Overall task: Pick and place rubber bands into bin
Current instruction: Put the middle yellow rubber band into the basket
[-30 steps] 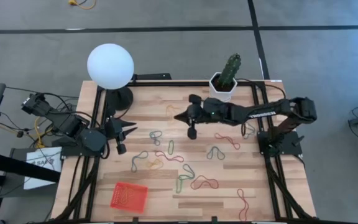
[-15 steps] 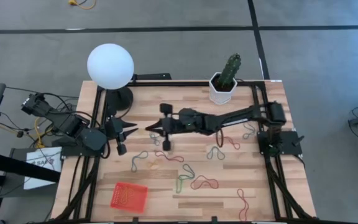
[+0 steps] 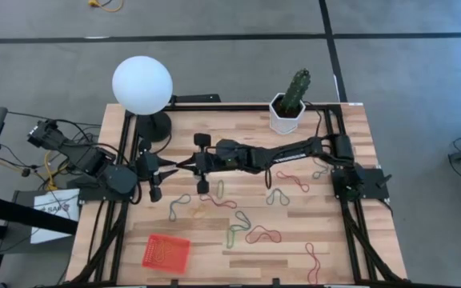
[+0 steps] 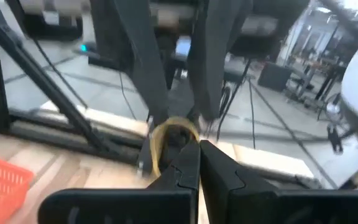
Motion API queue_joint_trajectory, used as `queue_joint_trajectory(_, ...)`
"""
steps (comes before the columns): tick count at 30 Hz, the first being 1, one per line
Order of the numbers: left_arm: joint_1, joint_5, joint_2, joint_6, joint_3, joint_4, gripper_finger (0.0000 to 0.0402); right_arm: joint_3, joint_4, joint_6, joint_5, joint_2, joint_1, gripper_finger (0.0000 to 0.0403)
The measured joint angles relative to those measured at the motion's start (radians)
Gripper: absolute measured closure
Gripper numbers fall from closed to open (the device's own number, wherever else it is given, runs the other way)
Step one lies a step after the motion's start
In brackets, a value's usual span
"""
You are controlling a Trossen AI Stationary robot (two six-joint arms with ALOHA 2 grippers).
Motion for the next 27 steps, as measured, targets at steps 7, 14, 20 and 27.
queue_joint_trajectory(7,0.000,0.019,0.000,-0.049,0.000,-0.067,0.0263,0.000,0.016,-0.003,0.000,-0.003,-0.003,0.0403)
queue_joint_trajectory(14,0.000,0.021,0.000,-0.079,0.000,-0.090,0.0261,0.000,0.090,-0.026,-0.001,-0.003,-0.001,0.0403)
queue_joint_trajectory(20,0.000,-0.031,0.000,-0.045,0.000,-0.090,0.0297,0.000,0.092,-0.028,-0.001,-0.004,-0.002,0.0403)
queue_joint_trajectory(27,0.000,-0.020,0.000,-0.045,0.000,-0.090,0.0393,0.000,0.091,-0.025,0.014,-0.004,-0.003,0.0399)
